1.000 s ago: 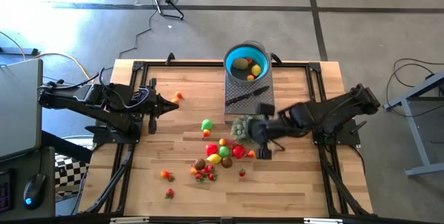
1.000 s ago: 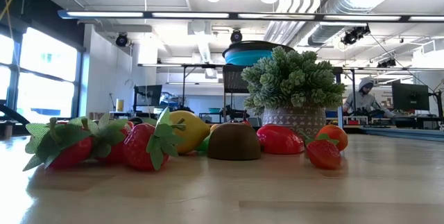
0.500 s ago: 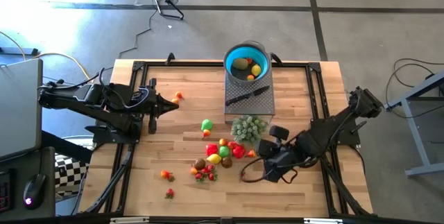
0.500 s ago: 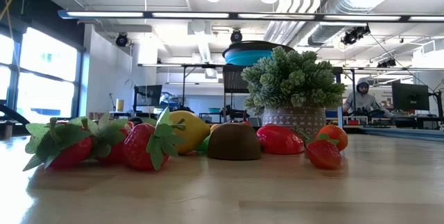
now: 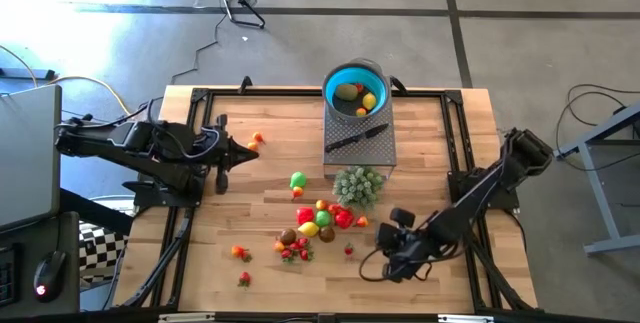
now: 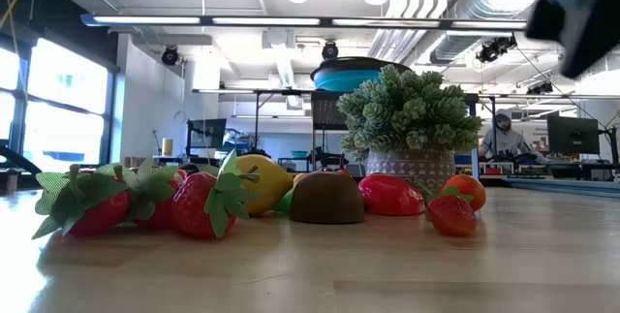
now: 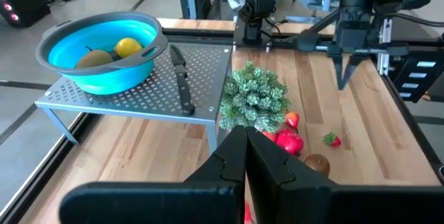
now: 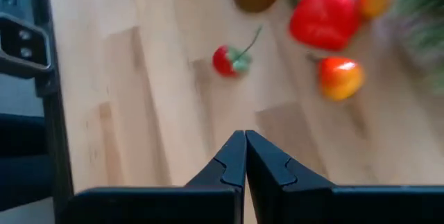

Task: Pick & Place Fruit
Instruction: Put the orange pear into the blue strainer bowl

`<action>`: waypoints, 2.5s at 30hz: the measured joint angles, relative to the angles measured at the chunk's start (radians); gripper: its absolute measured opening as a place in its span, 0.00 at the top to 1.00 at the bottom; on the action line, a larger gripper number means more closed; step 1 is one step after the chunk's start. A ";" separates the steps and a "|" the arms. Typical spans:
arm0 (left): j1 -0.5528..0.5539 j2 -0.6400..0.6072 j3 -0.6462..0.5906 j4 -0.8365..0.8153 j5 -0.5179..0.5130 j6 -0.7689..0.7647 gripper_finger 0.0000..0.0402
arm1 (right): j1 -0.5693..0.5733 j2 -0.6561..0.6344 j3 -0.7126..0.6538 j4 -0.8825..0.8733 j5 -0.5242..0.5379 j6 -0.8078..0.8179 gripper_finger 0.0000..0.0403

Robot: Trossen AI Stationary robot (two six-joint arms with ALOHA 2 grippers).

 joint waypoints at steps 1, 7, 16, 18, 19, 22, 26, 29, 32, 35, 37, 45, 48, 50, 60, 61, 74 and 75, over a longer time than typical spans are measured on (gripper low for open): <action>0.000 0.002 0.000 -0.001 0.000 0.000 1.00 | 0.010 0.000 -0.025 0.035 0.005 0.015 1.00; 0.000 0.027 0.000 0.000 0.000 0.000 1.00 | 0.055 0.000 -0.138 0.200 0.089 0.111 1.00; 0.000 0.056 0.000 0.001 0.000 0.000 1.00 | 0.114 0.000 -0.254 0.347 0.249 0.234 1.00; 0.000 0.063 0.000 0.002 -0.001 0.000 1.00 | 0.129 0.000 -0.277 0.374 0.288 0.274 1.00; 0.000 0.064 0.000 0.004 -0.001 0.000 1.00 | 0.136 0.000 -0.290 0.394 0.306 0.293 1.00; 0.000 0.066 0.000 0.000 0.000 0.000 1.00 | 0.153 0.000 -0.343 0.478 0.364 0.344 1.00; 0.000 0.065 0.000 0.002 -0.001 0.000 1.00 | 0.157 0.000 -0.417 0.663 0.459 0.369 1.00; 0.000 0.065 0.000 0.001 -0.001 0.000 1.00 | 0.149 0.000 -0.454 0.744 0.503 0.340 1.00; 0.000 0.065 0.000 0.001 -0.001 0.000 1.00 | 0.134 0.000 -0.466 0.737 0.486 0.308 1.00; 0.000 0.065 0.000 0.001 -0.001 0.001 1.00 | 0.113 0.000 -0.467 0.738 0.451 0.263 1.00; 0.000 0.065 0.000 0.001 -0.001 0.001 1.00 | 0.095 0.000 -0.467 0.740 0.408 0.208 0.99; 0.000 0.065 0.000 0.001 0.000 -0.004 1.00 | 0.010 0.000 -0.467 0.736 0.258 -0.008 0.82; 0.000 0.065 0.000 0.001 -0.001 -0.004 1.00 | -0.011 0.000 -0.466 0.735 0.265 -0.086 0.70; 0.000 0.065 0.000 0.001 0.000 -0.004 1.00 | -0.026 0.000 -0.466 0.735 0.265 -0.120 0.61; 0.000 0.065 0.000 0.001 0.000 -0.004 1.00 | -0.075 0.000 -0.466 0.658 0.257 -0.128 0.29; 0.000 0.065 0.000 0.001 0.000 -0.004 1.00 | -0.079 0.000 -0.466 0.653 0.257 -0.128 0.27; 0.000 0.065 0.000 0.001 0.000 -0.023 1.00 | -0.114 0.000 -0.466 0.664 0.212 -0.238 0.27; 0.000 0.065 0.000 0.001 0.000 -0.023 1.00 | -0.117 0.001 -0.466 0.668 0.213 -0.240 0.27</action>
